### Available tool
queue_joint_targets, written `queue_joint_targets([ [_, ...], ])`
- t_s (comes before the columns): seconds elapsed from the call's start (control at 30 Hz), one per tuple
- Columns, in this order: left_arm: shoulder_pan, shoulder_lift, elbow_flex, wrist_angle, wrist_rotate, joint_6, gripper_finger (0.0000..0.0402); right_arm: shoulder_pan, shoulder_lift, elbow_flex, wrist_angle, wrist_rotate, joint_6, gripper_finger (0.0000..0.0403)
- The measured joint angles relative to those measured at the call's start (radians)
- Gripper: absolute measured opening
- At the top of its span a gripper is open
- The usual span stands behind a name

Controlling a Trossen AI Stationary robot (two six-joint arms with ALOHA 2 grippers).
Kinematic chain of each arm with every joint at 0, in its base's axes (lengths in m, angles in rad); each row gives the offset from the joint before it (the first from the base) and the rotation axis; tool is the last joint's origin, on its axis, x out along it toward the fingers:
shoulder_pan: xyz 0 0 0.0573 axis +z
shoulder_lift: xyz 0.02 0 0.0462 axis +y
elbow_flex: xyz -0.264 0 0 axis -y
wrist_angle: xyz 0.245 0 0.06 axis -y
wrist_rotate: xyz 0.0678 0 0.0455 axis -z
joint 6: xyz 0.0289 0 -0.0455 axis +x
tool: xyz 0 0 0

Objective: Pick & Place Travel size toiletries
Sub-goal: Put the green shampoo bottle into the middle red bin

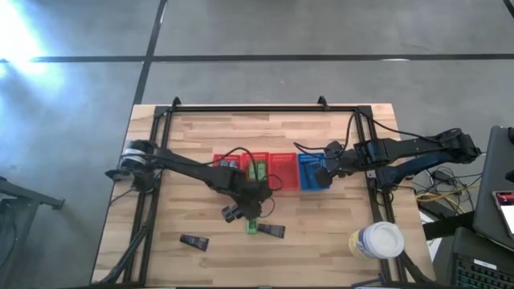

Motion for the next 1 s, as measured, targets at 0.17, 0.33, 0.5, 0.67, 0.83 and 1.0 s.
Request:
queue_joint_targets([
  [0.17,-0.013,0.051,0.049,-0.026,0.037,0.005,0.0225,0.000,0.000,0.000,-0.001,0.000,0.000,0.0349],
  [0.33,-0.038,0.069,0.043,-0.042,0.040,0.022,0.0225,0.000,0.000,0.000,-0.003,0.000,0.004,0.0337],
  [0.5,-0.053,0.094,0.032,-0.019,0.031,0.024,0.0225,0.000,0.000,0.000,-0.004,0.000,0.010,0.0327],
  [0.67,-0.055,0.135,0.032,-0.023,0.019,0.041,0.0225,0.000,0.000,0.000,-0.003,0.001,0.019,0.0327],
  [0.83,-0.055,0.155,0.032,-0.027,0.017,0.013,0.0225,0.000,0.000,0.000,-0.003,0.001,0.020,0.0340],
  [1.0,-0.053,0.154,0.033,-0.049,0.008,-0.092,0.0210,0.000,0.000,0.000,-0.002,0.001,0.019,0.0349],
])
